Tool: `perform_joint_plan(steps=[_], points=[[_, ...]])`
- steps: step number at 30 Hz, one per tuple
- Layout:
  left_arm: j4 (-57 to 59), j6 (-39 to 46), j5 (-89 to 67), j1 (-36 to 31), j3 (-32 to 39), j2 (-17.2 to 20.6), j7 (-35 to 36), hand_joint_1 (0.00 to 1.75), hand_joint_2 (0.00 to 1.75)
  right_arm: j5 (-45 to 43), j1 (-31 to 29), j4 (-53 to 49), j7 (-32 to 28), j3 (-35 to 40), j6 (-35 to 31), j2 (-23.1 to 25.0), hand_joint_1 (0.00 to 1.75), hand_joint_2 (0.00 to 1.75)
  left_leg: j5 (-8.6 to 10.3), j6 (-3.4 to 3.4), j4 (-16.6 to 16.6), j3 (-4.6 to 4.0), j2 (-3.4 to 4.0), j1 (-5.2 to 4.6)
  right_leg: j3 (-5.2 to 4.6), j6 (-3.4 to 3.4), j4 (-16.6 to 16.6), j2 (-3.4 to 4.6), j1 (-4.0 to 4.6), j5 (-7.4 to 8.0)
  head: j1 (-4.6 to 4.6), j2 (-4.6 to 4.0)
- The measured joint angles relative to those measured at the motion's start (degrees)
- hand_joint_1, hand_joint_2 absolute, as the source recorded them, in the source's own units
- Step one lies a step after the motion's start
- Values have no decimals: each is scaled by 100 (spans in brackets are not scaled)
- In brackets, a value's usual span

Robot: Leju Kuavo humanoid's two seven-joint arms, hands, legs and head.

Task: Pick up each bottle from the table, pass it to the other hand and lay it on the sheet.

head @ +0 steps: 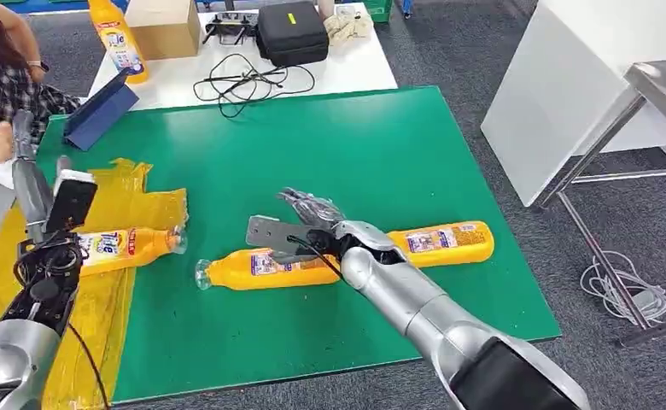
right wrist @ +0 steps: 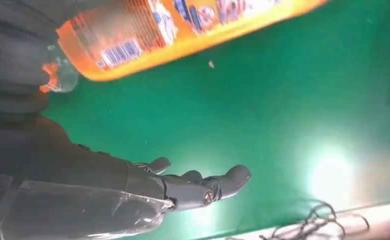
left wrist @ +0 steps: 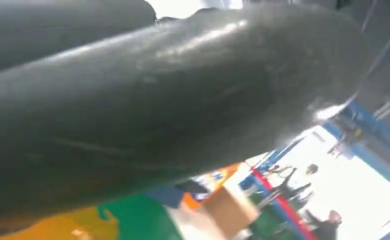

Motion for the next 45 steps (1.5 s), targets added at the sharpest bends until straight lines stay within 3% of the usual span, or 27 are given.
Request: perform_joint_plan(steps=[11, 43, 45], points=[[-1201, -66, 197, 406, -13, -282, 85, 0, 0, 15, 142, 306, 96, 195, 107, -4, 0, 175, 0, 0, 0, -1, 2, 1, -1, 3, 0, 1, 2, 3, -2, 0], [-1461, -105, 632, 461, -262, -597, 18, 0, 0, 721, 178, 929, 704, 800, 420, 199, 0, 175, 0, 0, -1, 4, 6, 2, -1, 3, 0, 4, 3, 3, -2, 0], [-1461, -94, 689, 462, -271, -610, -2, 0, 0, 767, 173, 958, 717, 850, 451, 216, 157, 175, 0, 0, -1, 4, 6, 2, 0, 3, 0, 4, 3, 3, 0, 0]])
